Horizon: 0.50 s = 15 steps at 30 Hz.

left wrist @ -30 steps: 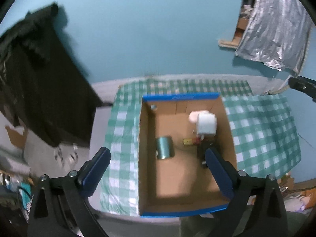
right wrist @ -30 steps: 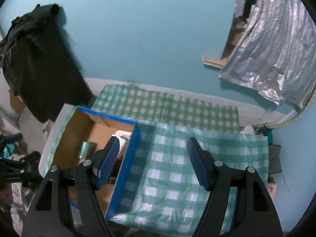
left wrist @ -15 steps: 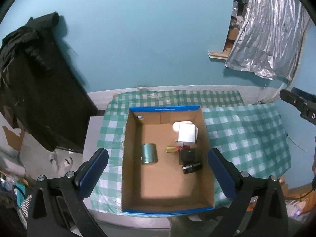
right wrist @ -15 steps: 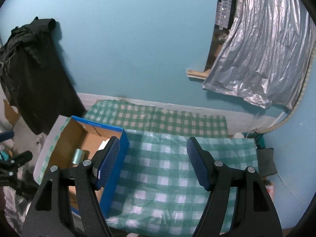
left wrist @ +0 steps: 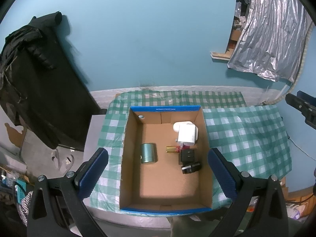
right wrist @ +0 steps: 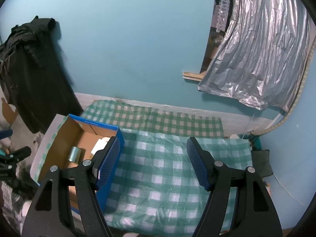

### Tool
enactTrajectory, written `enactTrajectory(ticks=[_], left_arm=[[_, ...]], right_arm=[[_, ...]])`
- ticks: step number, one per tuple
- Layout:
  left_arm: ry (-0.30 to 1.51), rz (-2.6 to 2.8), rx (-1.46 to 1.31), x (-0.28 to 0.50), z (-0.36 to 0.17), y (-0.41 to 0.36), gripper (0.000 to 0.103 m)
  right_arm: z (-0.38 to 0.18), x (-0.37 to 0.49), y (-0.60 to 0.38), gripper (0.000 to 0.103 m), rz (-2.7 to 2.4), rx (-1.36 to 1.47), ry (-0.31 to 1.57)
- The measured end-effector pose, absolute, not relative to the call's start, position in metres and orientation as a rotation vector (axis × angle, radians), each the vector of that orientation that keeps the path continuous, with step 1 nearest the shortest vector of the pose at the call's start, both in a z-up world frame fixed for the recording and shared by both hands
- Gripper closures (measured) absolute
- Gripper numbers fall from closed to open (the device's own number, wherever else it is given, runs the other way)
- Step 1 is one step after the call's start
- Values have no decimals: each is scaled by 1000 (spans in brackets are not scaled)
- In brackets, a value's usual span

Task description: Organize rigid objects

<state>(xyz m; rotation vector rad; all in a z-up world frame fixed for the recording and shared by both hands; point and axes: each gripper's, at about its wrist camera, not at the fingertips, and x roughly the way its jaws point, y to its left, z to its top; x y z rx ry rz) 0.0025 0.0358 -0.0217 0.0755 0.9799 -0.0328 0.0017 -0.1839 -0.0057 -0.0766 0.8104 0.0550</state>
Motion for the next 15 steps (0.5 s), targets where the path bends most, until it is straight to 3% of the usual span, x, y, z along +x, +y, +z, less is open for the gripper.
enactTrajectory(ticks=[15], left_arm=[[982, -36, 98, 7, -20, 25, 1]], right_arm=[[-7, 7, -188, 32, 56, -76, 818]])
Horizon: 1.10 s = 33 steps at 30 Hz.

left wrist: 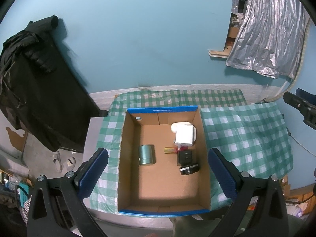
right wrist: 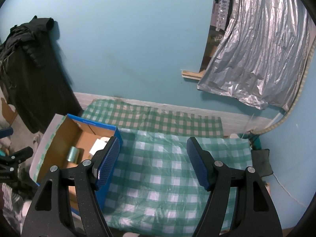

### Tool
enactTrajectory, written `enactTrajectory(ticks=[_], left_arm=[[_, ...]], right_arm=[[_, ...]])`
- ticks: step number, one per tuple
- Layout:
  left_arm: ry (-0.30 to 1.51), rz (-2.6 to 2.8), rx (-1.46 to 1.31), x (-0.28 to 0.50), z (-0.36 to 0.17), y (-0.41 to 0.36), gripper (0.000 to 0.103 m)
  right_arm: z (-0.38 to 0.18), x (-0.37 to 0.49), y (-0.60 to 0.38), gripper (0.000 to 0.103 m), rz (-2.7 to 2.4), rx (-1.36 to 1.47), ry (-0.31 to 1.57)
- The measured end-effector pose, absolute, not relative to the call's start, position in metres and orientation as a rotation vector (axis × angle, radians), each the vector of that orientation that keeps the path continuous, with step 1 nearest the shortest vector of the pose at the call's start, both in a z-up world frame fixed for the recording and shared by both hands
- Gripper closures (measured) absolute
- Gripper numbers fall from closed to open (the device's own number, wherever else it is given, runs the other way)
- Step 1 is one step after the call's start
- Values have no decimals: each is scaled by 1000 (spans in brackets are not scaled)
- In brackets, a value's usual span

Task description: Organize rigid objects

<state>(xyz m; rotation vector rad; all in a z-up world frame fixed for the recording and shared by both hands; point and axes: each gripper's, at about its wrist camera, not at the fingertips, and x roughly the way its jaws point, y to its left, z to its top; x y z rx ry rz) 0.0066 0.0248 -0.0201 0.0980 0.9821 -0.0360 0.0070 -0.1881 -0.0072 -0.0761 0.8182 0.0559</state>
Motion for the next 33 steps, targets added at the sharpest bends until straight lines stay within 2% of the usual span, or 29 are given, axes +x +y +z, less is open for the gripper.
enactTrajectory(ticks=[33], left_arm=[[985, -26, 114, 4, -18, 27, 1]], right_arm=[[-10, 9, -189, 32, 53, -76, 825]])
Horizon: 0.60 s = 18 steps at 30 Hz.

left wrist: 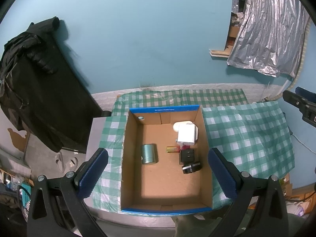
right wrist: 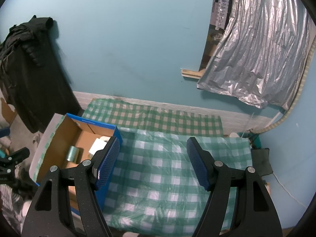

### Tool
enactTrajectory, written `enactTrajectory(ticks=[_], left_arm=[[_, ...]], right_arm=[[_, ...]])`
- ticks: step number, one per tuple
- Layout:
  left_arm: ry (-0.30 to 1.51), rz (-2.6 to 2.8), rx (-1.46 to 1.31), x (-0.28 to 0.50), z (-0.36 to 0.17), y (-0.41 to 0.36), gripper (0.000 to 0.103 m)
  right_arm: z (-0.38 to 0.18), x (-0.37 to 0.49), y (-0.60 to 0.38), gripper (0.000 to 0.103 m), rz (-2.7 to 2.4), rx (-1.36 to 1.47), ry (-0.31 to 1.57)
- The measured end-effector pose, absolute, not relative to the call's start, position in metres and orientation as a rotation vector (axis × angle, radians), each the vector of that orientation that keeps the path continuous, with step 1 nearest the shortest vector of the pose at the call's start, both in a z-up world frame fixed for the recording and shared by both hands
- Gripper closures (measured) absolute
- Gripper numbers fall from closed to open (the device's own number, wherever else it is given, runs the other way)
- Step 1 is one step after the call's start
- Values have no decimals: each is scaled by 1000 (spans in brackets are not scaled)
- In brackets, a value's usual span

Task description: Organize rigid objects

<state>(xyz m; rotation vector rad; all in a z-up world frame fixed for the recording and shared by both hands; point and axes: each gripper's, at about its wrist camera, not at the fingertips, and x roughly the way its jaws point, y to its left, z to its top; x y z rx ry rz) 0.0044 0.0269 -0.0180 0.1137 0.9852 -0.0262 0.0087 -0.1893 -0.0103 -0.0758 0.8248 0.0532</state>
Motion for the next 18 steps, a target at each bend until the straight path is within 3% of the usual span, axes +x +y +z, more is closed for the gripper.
enactTrajectory(ticks=[18], left_arm=[[980, -27, 119, 2, -18, 26, 1]], right_arm=[[-10, 6, -189, 32, 53, -77, 825]])
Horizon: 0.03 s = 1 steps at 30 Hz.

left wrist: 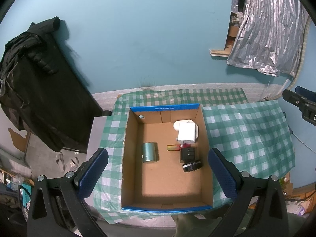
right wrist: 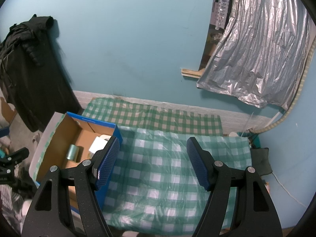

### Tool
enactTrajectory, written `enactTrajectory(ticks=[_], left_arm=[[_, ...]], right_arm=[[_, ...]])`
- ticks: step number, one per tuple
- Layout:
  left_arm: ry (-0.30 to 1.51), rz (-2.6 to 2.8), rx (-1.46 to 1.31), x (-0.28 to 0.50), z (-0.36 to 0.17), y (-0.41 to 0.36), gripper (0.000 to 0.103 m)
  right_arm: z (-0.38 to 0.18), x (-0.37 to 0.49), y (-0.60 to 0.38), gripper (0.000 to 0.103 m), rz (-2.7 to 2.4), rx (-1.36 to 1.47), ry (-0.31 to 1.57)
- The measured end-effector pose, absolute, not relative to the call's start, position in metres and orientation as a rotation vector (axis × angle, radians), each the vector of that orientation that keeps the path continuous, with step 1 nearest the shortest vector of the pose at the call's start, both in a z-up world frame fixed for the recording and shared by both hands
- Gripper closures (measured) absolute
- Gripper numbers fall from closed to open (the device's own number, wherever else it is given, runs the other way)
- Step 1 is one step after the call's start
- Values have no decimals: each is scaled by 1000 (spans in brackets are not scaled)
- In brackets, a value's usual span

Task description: Organize rigid objects

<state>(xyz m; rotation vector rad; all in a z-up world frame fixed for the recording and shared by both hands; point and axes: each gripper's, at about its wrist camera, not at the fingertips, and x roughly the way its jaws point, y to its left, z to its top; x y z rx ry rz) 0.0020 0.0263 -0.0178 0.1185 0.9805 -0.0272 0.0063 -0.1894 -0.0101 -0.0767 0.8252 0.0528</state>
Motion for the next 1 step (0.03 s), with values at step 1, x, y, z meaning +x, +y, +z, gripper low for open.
enactTrajectory(ticks=[1], left_arm=[[980, -27, 122, 1, -18, 26, 1]], right_arm=[[-10, 6, -189, 32, 53, -77, 826]])
